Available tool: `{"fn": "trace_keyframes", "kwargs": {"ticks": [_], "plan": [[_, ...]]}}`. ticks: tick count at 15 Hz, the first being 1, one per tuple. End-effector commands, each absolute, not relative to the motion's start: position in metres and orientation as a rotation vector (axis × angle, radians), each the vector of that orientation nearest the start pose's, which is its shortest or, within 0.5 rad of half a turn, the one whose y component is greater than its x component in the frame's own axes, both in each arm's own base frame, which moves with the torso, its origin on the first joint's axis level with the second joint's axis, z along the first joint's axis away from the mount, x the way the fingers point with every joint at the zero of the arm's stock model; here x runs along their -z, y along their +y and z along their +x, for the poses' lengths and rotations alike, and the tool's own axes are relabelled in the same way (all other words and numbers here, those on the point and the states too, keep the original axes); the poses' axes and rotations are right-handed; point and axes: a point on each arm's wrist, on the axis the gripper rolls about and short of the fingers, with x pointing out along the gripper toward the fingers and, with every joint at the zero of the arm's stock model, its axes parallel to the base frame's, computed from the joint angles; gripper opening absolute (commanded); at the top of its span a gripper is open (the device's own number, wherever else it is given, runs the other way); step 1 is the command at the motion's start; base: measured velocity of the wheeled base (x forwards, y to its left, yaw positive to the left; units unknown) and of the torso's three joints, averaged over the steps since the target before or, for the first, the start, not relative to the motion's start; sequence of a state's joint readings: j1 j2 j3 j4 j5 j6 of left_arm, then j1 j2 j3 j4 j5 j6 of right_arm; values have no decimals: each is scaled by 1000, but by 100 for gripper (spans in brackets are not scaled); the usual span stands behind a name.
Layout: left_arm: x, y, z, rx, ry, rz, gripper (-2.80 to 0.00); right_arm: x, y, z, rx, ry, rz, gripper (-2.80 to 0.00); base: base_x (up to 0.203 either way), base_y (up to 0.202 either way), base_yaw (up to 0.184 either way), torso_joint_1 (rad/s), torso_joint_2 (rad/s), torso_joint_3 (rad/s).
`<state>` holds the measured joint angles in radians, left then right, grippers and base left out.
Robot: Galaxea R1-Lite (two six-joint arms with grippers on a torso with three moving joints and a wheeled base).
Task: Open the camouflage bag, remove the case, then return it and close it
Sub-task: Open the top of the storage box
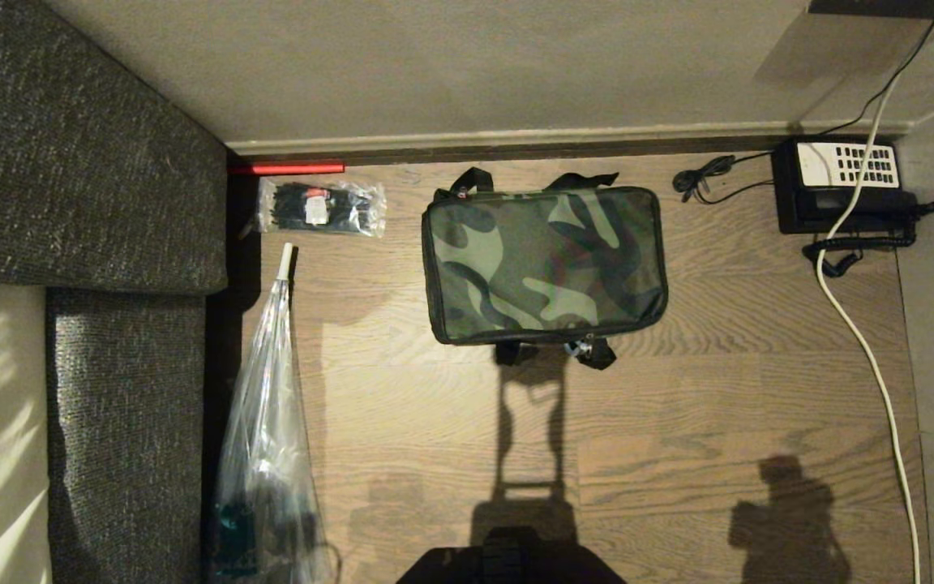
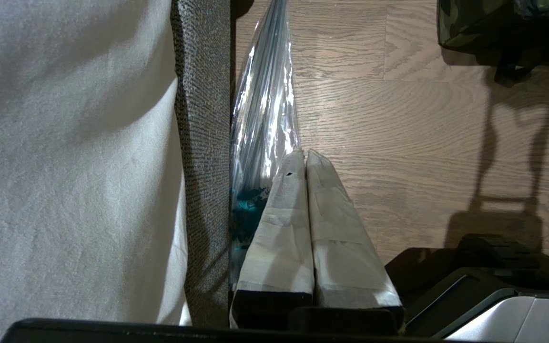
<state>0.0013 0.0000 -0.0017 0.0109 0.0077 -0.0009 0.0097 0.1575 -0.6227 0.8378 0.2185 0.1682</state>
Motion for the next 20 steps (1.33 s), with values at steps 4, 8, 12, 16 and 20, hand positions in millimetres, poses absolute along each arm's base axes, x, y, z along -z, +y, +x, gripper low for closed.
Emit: {"fn": "trace_keyframes", "kwargs": {"ticks": [4,8,12,16,20], "plan": [[-75,0,-23,-9,8,-2,-280,-199,11,115,-204,710,268,-280,0,0,0,0,0,0],[-75,0,-23,-9,8,-2,-280,-161,42,224,-241,645,313,-280,0,0,0,0,0,0],[-75,0,-23,-9,8,-2,-280,-153,101,246,-415,436,364,-280,0,0,0,0,0,0],[-75,0,-23,-9,9,-2,-280,-129,130,224,-532,530,317,-280,0,0,0,0,0,0],[-75,0,-23,-9,8,-2,-280,-100,144,233,-529,584,289,0,0,0,0,0,0,0]]}}
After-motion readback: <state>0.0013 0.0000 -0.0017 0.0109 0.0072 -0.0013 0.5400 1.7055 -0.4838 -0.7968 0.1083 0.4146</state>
